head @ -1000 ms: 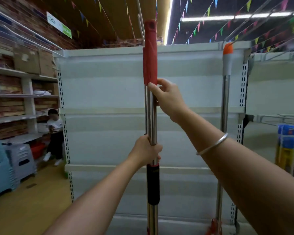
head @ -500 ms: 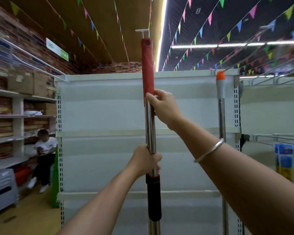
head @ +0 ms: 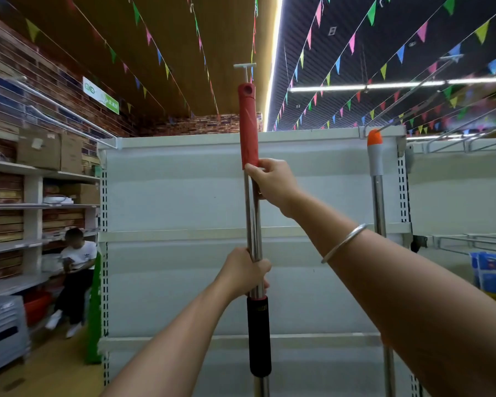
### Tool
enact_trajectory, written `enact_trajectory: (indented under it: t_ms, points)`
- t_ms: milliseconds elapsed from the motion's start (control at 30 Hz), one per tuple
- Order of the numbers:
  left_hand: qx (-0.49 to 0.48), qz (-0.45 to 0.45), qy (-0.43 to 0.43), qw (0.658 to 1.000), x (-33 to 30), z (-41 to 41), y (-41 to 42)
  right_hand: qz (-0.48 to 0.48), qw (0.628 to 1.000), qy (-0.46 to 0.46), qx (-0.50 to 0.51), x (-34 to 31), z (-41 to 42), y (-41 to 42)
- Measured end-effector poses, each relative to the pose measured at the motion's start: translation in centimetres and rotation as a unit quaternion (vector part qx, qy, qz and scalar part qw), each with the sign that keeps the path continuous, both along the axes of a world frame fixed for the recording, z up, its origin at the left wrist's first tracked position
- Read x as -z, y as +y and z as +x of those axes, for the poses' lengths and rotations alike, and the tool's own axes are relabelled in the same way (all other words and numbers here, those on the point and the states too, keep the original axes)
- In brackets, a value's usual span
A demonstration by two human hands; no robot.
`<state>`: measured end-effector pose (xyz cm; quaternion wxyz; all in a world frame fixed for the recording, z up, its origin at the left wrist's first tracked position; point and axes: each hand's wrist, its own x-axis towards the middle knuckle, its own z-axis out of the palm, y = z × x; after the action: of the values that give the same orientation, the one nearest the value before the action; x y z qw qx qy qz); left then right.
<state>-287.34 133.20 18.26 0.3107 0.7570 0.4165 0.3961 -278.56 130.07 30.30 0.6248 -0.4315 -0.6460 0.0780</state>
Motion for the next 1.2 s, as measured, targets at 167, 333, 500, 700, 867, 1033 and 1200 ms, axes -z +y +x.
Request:
enact_trajectory:
  t_ms: [167, 333, 500, 700, 867, 1033, 1200]
  points:
    - [-0.002, -0.014, 0.010, 1.000, 0.4, 0.1, 1.2, -0.018, 1.000, -0.009, 0.015, 0.3, 0.3, 1.7]
    - [-0.007, -0.028, 0.012, 1.000, 1.0, 0.4, 3.2, -0.042, 0.998, -0.036, 0.030, 0.5, 0.7, 3.5]
    - [-0.002, -0.047, 0.010, 0.999, 1.2, 1.2, 5.2, -0.042, 0.998, -0.031, 0.028, 1.2, 1.5, 5.2]
    - [-0.001, -0.045, 0.011, 0.999, 1.4, 2.1, 7.9, -0.030, 0.997, -0.051, 0.046, 1.6, 2.2, 7.8]
    - [0.009, -0.041, 0.006, 0.999, 1.6, 2.9, 9.8, -0.025, 0.996, -0.069, 0.056, 1.8, 2.8, 9.5]
    - [0.008, -0.024, 0.010, 1.000, 1.9, 3.3, 11.0, -0.013, 0.992, -0.091, 0.089, 2.0, 3.2, 11.2]
    - [0.012, -0.019, 0.012, 1.000, 1.8, 3.3, 11.4, -0.018, 0.992, -0.081, 0.098, 2.2, 3.4, 12.6]
